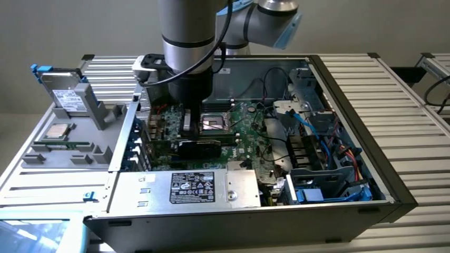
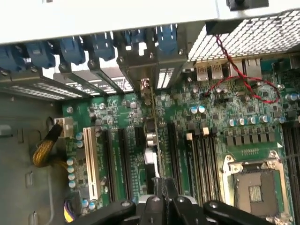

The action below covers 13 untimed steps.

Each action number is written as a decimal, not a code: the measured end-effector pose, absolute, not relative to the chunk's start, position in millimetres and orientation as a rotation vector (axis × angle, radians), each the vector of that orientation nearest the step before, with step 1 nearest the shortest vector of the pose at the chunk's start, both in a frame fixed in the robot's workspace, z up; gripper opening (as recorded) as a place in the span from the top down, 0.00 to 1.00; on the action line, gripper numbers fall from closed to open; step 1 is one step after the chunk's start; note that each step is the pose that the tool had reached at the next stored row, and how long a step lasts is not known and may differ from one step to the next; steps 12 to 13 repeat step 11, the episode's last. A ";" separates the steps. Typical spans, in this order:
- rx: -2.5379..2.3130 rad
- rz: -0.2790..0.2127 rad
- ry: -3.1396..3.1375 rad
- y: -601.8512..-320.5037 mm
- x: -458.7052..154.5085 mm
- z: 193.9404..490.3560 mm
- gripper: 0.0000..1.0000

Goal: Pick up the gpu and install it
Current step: 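Press down on the gpu until it lock into place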

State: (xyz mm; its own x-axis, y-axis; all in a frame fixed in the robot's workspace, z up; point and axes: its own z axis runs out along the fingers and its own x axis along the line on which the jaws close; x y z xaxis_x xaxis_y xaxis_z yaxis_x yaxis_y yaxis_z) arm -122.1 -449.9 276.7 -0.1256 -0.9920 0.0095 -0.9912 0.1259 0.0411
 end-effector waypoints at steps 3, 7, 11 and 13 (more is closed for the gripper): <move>2.053 -0.040 -2.330 -450.1 -122.5 288.8 0.88; 2.053 -0.042 -2.328 -450.1 -122.6 291.8 0.88; 2.053 -0.042 -2.328 -450.1 -122.6 291.8 0.88; 2.053 -0.042 -2.328 -450.1 -122.6 291.8 0.88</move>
